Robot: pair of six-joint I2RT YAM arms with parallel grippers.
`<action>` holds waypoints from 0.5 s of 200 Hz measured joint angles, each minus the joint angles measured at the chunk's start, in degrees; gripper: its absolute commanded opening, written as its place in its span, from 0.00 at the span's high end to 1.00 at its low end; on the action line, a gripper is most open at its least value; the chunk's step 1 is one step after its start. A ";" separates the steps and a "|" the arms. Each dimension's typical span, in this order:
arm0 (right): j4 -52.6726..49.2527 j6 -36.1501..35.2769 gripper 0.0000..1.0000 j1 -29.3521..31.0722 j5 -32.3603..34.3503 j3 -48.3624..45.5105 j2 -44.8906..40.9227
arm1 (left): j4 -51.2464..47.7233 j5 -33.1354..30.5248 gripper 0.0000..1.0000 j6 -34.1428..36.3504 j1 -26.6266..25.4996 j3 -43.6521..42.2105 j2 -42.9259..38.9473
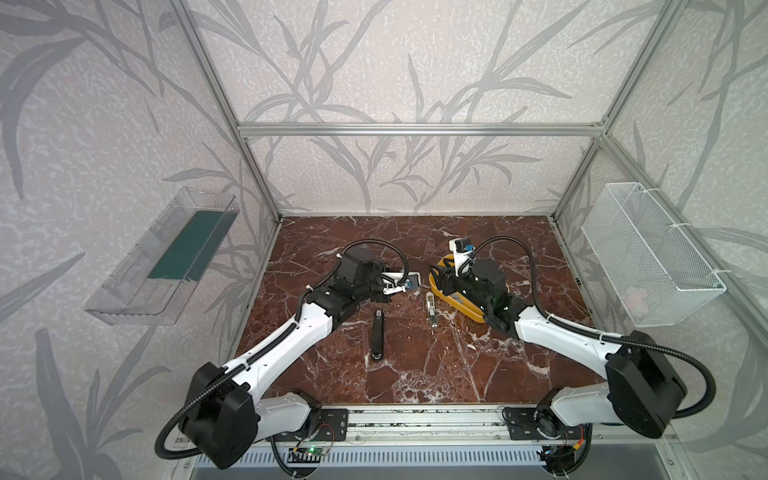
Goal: Load the staples into the stapler
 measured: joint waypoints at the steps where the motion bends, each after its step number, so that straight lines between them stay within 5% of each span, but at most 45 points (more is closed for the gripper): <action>1: 0.02 0.15 0.45 0.04 -0.37 0.00 0.04 | 0.09 0.07 1.00 -0.11 0.00 -0.02 0.00; 100: 3.93 8.74 0.52 1.40 -14.93 0.76 6.25 | 1.97 5.53 1.00 -1.09 0.20 -1.31 -1.75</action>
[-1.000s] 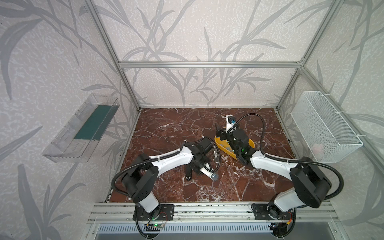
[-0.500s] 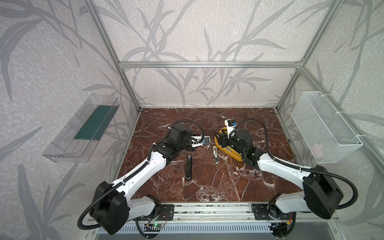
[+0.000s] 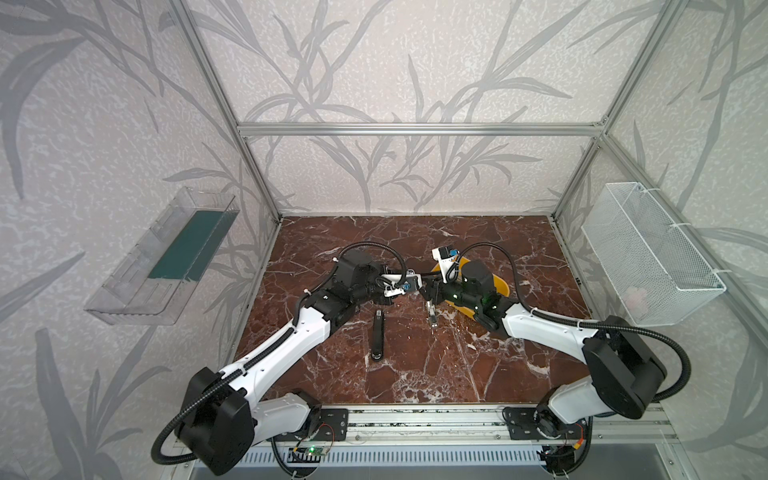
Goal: Load the staples into the stapler
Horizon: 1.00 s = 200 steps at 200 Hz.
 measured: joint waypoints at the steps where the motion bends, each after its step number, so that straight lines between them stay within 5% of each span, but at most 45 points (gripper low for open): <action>1: 0.00 0.00 0.52 0.00 0.00 0.00 0.00 | 0.00 0.00 1.00 0.02 0.00 0.00 0.00; 78: 1.14 0.17 0.49 0.09 0.09 -0.35 -2.86 | -1.05 -3.06 1.00 1.92 0.04 0.02 1.09; 138: 2.14 0.28 0.51 0.33 -0.20 0.22 -1.31 | -3.54 1.90 1.00 5.35 -0.07 -0.02 1.05; 200: 3.72 1.36 0.57 0.35 0.83 0.96 1.62 | -3.19 1.38 1.00 0.74 -0.04 -0.02 0.76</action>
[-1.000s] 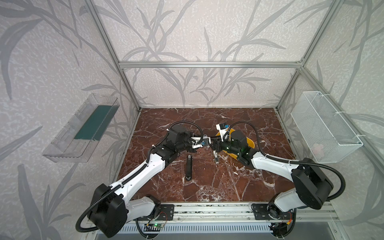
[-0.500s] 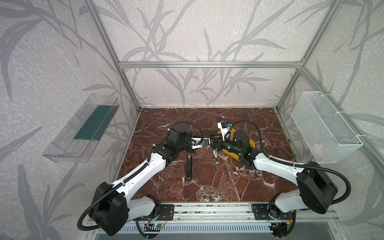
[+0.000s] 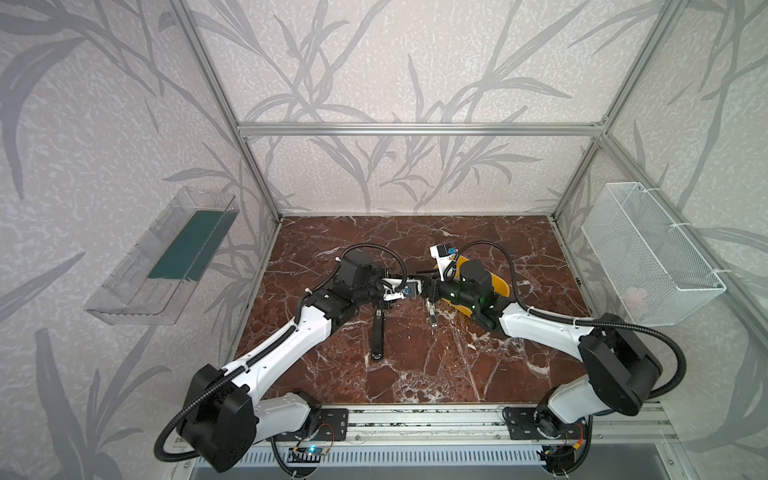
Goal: Load the staples into the stapler
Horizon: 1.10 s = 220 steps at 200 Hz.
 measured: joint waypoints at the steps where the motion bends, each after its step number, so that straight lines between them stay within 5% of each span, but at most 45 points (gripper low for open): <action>1: 0.04 0.02 0.57 0.00 0.00 0.00 0.02 | 0.02 -0.04 1.00 -0.13 0.00 -0.02 0.00; 142: 7.02 2.40 0.61 0.52 1.73 0.81 2.49 | 1.60 5.33 1.00 -12.00 3.69 -1.03 -5.31; 187: 8.20 2.64 0.55 -0.04 2.62 0.24 2.34 | 3.52 7.87 1.00 -13.86 5.97 -1.46 -5.38; 220: 14.47 5.84 0.50 -3.82 -3.13 -3.98 2.12 | 4.11 10.29 1.00 -13.11 6.23 -1.49 -5.35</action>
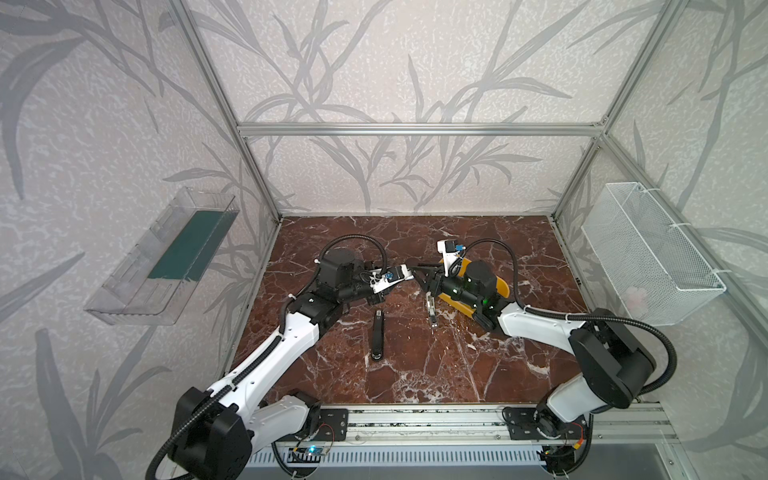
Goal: Load the staples into the stapler
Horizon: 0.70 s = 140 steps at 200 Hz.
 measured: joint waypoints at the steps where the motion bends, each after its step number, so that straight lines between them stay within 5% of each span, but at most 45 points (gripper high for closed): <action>1: 0.24 0.24 0.50 -0.11 -0.17 -0.13 0.00 | 0.00 0.09 1.00 0.04 -0.02 0.00 0.00; 73: 17.03 14.51 0.54 -7.41 -12.59 -5.90 4.94 | 2.86 1.97 1.00 1.22 0.83 0.00 -0.04; 140: 7.85 6.97 0.44 -6.88 -10.60 -7.54 -5.88 | 2.45 2.12 1.00 2.23 0.83 0.17 0.24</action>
